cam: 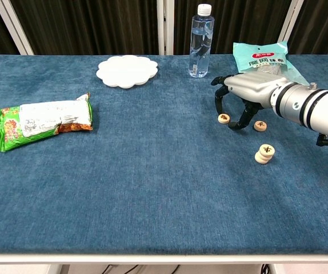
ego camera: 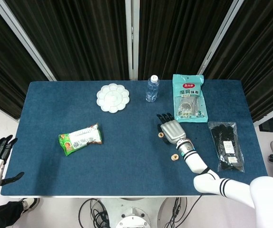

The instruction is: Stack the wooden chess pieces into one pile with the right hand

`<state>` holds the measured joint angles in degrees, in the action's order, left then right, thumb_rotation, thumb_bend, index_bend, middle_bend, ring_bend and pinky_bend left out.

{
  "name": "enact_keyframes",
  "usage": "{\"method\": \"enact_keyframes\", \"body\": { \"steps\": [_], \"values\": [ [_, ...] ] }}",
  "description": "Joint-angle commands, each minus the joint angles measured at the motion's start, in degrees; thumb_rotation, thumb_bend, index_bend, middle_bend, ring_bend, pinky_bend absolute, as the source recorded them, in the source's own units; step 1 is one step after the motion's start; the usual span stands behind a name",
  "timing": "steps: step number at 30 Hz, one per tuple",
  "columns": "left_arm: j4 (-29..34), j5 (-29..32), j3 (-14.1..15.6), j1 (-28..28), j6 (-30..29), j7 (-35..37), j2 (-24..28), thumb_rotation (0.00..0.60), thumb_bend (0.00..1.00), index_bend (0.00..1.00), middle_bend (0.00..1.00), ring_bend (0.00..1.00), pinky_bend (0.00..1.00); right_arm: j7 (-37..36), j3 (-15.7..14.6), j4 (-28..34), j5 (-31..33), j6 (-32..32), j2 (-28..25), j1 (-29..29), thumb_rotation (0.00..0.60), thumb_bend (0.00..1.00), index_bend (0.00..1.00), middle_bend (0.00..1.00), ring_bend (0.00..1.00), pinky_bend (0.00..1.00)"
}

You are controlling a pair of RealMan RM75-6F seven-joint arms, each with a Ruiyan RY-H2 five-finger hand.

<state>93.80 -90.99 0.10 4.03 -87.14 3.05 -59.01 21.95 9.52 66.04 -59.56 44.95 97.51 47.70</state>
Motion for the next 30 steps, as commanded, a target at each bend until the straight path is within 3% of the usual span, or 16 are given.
{"method": "enact_keyframes", "body": {
  "steps": [1, 19, 30],
  "values": [
    [0.0, 0.0, 0.0, 0.0, 0.1, -0.2, 0.0, 0.600, 0.00, 0.07, 0.00, 0.00, 0.00, -0.2, 0.0, -0.1, 0.0, -0.2, 0.0, 0.1, 0.600, 0.24, 0.45, 0.05, 0.00, 0.00],
    [-0.1, 0.0, 0.0, 0.0, -0.1, -0.3, -0.1, 0.600, 0.00, 0.07, 0.00, 0.00, 0.00, -0.8, -0.2, 1.4, -1.3, 1.0, -1.4, -0.5, 0.600, 0.26, 0.50, 0.05, 0.00, 0.00],
    [0.3, -0.6, 0.2, -0.1, -0.3, -0.7, 0.0, 0.600, 0.00, 0.07, 0.00, 0.00, 0.00, -2.1, -3.7, 15.8, -7.6, 3.5, -14.0, -3.8, 0.600, 0.26, 0.51, 0.06, 0.00, 0.00]
  ]
}}
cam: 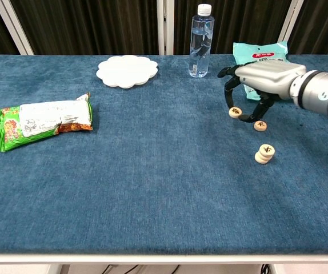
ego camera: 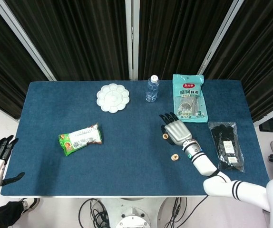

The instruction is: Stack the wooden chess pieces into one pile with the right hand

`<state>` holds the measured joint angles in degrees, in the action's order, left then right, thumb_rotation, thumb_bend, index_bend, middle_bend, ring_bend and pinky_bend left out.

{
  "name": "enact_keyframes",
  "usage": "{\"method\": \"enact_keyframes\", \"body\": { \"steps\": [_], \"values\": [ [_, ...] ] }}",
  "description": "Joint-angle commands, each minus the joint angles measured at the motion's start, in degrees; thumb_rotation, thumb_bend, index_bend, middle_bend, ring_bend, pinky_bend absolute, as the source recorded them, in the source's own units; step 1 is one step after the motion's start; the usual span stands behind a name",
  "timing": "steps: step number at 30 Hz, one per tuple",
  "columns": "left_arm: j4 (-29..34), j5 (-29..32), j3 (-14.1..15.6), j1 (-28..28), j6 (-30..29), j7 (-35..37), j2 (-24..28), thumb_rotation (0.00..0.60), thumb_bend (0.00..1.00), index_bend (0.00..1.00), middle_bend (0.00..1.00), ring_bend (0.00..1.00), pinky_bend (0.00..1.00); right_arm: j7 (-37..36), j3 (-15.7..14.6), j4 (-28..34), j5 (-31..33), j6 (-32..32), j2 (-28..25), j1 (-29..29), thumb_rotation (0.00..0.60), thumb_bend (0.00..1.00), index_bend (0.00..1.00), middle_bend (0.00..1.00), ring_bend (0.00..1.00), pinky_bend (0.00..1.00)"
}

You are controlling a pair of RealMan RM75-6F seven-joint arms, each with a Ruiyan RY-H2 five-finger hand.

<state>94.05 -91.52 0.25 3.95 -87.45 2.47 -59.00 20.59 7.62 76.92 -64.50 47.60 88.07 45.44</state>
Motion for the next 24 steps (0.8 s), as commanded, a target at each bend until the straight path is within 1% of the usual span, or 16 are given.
{"method": "enact_keyframes", "body": {
  "steps": [1, 6, 12, 16, 19, 24],
  "values": [
    [0.1, -0.1, 0.0, 0.0, 0.0, -0.1, 0.0, 0.600, 0.00, 0.07, 0.00, 0.00, 0.00, -0.9, -2.3, 6.2, -3.3, 1.0, -5.7, -1.9, 0.600, 0.26, 0.51, 0.06, 0.00, 0.00],
    [0.4, -0.2, 0.1, -0.1, -0.1, -0.4, 0.0, 0.600, 0.00, 0.07, 0.00, 0.00, 0.00, -1.5, -5.1, 11.8, -6.7, 2.6, -10.8, -4.1, 0.600, 0.26, 0.51, 0.06, 0.00, 0.00],
    [0.6, 0.2, 0.1, 0.0, 0.3, -0.8, 0.0, 0.600, 0.00, 0.07, 0.00, 0.00, 0.00, -0.7, -8.0, 15.3, -10.1, 4.8, -13.5, -6.6, 0.600, 0.26, 0.52, 0.06, 0.00, 0.00],
    [0.6, 0.2, 0.1, 0.0, 0.4, -0.9, 0.0, 0.600, 0.00, 0.07, 0.00, 0.00, 0.00, -0.2, -9.3, 16.4, -11.8, 6.3, -13.9, -8.0, 0.600, 0.26, 0.52, 0.06, 0.00, 0.00],
    [0.6, 0.4, 0.1, 0.1, 0.6, -1.0, 0.0, 0.600, 0.00, 0.07, 0.00, 0.00, 0.00, 0.3, -9.4, 16.0, -12.6, 7.5, -13.4, -8.7, 0.600, 0.27, 0.52, 0.06, 0.00, 0.00],
    [0.6, 0.2, 0.1, 0.1, 0.4, -0.9, 0.0, 0.600, 0.00, 0.07, 0.00, 0.00, 0.00, 0.6, -9.4, 14.5, -13.1, 7.4, -11.9, -9.1, 0.600, 0.27, 0.52, 0.07, 0.00, 0.00]
  ]
}}
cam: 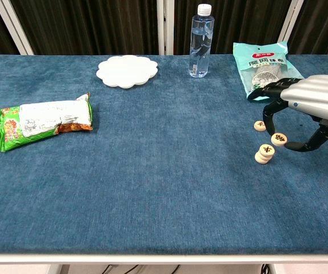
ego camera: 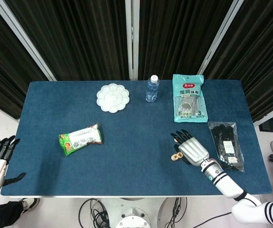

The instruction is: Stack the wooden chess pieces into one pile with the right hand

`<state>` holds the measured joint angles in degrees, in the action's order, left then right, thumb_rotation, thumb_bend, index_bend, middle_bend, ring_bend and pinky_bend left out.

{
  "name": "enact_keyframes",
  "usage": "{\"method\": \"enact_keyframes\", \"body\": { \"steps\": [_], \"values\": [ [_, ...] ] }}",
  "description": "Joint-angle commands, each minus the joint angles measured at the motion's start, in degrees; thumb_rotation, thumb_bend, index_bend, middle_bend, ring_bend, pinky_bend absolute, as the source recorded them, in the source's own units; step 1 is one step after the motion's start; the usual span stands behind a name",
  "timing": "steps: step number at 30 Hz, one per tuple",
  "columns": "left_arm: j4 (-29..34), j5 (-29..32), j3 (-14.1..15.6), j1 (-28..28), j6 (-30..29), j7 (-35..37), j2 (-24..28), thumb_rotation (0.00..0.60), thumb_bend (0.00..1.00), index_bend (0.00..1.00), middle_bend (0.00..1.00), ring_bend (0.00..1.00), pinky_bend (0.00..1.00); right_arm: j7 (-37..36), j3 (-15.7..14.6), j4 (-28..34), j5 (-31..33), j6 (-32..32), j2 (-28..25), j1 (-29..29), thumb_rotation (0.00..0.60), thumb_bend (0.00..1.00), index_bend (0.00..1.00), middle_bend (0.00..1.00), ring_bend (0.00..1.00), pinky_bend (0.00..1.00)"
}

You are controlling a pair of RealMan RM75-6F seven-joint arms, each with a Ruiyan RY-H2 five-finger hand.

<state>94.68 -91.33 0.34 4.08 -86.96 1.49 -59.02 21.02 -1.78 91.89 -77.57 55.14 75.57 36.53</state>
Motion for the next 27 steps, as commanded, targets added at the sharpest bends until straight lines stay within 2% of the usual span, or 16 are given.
{"method": "enact_keyframes", "body": {
  "steps": [1, 27],
  "values": [
    [0.0, 0.0, 0.0, -0.1, -0.2, 0.2, 0.0, 0.600, 0.00, 0.07, 0.00, 0.00, 0.00, 0.1, 0.1, -0.7, 0.0, -0.2, 0.9, -0.2, 0.600, 0.27, 0.52, 0.07, 0.00, 0.00],
    [-0.1, -0.2, 0.0, -0.2, -0.4, 0.6, 0.2, 0.600, 0.00, 0.07, 0.00, 0.00, 0.00, 0.7, 1.0, -2.2, -0.4, -1.2, 3.3, -0.8, 0.600, 0.27, 0.49, 0.06, 0.00, 0.00]
  ]
}}
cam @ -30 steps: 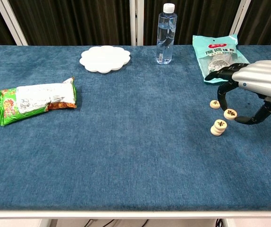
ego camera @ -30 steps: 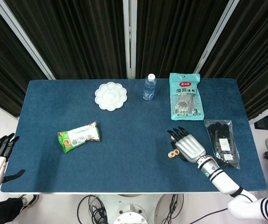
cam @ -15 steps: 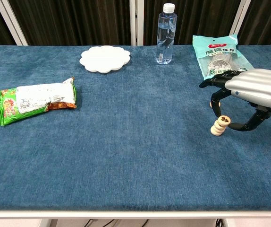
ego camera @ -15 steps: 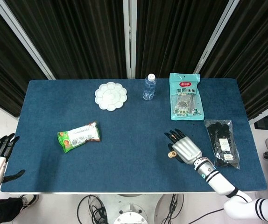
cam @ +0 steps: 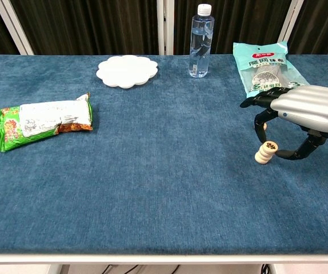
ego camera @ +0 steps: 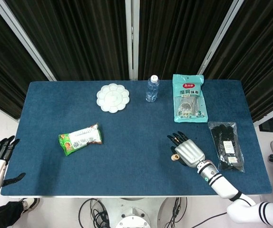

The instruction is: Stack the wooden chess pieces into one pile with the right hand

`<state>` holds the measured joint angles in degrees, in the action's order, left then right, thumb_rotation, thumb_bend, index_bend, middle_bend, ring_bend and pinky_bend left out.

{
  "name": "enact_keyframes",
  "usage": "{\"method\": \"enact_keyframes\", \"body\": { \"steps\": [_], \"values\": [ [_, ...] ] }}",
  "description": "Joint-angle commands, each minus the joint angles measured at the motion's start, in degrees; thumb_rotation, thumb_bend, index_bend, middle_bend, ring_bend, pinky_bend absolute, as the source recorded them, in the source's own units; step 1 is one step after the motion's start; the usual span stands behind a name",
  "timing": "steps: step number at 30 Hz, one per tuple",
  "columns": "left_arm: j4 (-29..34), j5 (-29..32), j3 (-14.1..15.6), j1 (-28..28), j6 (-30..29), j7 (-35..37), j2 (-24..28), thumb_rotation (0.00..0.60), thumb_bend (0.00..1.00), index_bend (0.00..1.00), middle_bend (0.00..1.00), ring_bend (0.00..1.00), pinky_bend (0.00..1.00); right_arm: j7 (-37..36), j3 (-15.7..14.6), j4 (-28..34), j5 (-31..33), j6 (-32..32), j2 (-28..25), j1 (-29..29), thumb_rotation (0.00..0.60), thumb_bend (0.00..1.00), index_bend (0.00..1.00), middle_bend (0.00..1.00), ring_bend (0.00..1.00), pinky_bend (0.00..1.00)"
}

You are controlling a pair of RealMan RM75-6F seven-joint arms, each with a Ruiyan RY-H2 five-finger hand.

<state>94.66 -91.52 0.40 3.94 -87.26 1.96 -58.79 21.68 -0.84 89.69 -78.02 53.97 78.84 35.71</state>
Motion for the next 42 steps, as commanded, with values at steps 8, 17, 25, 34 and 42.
{"method": "enact_keyframes", "body": {
  "steps": [8, 17, 25, 34, 42],
  "values": [
    [-0.2, 0.0, -0.1, -0.1, -0.2, 0.2, -0.1, 0.600, 0.00, 0.07, 0.00, 0.00, 0.00, 0.0, 0.3, -0.3, 0.2, -0.3, 0.2, -0.1, 0.600, 0.27, 0.46, 0.05, 0.00, 0.00],
    [-0.1, 0.0, -0.1, -0.1, -0.3, 0.2, 0.0, 0.600, 0.00, 0.07, 0.00, 0.00, 0.00, 0.1, 0.3, -0.2, 0.5, -0.9, 0.0, -0.2, 0.600, 0.26, 0.37, 0.04, 0.00, 0.00],
    [-0.1, -0.1, -0.1, -0.1, -0.4, 0.3, 0.0, 0.600, 0.00, 0.07, 0.00, 0.00, 0.00, -0.9, 1.0, 1.2, -0.1, 0.9, -2.1, -0.9, 0.600, 0.25, 0.30, 0.04, 0.00, 0.00],
    [0.0, -0.1, -0.1, 0.0, -0.1, -0.1, -0.1, 0.600, 0.00, 0.07, 0.00, 0.00, 0.00, -3.6, 4.2, -2.4, 4.4, 0.6, -2.0, -0.7, 0.600, 0.25, 0.27, 0.04, 0.00, 0.00],
    [-0.1, 0.2, -0.1, 0.1, 0.3, -0.1, -0.2, 0.600, 0.00, 0.07, 0.00, 0.00, 0.00, -2.3, 5.6, -10.8, 8.7, -2.1, 5.2, 0.7, 0.600, 0.23, 0.26, 0.04, 0.00, 0.00]
  ]
}}
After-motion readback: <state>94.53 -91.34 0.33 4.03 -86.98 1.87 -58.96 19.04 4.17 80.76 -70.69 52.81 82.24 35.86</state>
